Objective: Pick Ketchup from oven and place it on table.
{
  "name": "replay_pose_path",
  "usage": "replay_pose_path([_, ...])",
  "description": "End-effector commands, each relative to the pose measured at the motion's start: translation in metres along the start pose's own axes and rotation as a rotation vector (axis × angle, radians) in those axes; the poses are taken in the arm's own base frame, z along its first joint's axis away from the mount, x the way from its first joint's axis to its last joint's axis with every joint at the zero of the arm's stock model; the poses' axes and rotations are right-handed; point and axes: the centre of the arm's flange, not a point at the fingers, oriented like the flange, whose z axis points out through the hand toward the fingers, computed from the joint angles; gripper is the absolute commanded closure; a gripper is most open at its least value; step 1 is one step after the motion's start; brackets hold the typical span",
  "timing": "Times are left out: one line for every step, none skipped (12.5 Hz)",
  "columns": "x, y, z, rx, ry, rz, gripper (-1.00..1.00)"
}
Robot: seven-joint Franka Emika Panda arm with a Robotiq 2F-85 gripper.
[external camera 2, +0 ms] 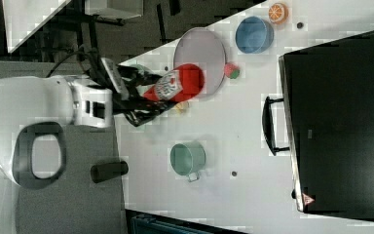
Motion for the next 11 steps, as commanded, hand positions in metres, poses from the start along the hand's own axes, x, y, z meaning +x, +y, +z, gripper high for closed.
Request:
replay_pose_path([-0.073,-0.043,-0.007,0.004,-0.026,-0.163,-0.2])
replay_pose_path([-0.115,-0.056,0.025,-0.045,-0.065,-0.237,-0.2])
replay_pose_path([-0.121,-0.046,0.053,-0.09,-0.094,-0.238,-0.2])
replay_pose_path([-0.12,-0.037,0.076,-0.108,-0.099,-0.231,-0.2])
replay_pose_path([-0.118,-0.031,0.092,-0.109,-0.085,-0.229,-0.2])
replay_pose_path([-0.118,-0.024,0.112,-0.112,-0.065,-0.232,-0.2])
replay_pose_path([-0.119,-0.013,0.134,-0.119,-0.06,-0.23,-0.2])
replay_pose_path([-0.119,-0.004,0.151,-0.122,-0.059,-0.224,-0.2])
replay_pose_path([-0.118,0.004,0.166,-0.118,-0.053,-0.216,-0.2])
replay_pose_path([-0.118,0.011,0.179,-0.113,-0.047,-0.21,-0.2])
replay_pose_path([-0.119,0.018,0.192,-0.116,-0.047,-0.206,-0.2])
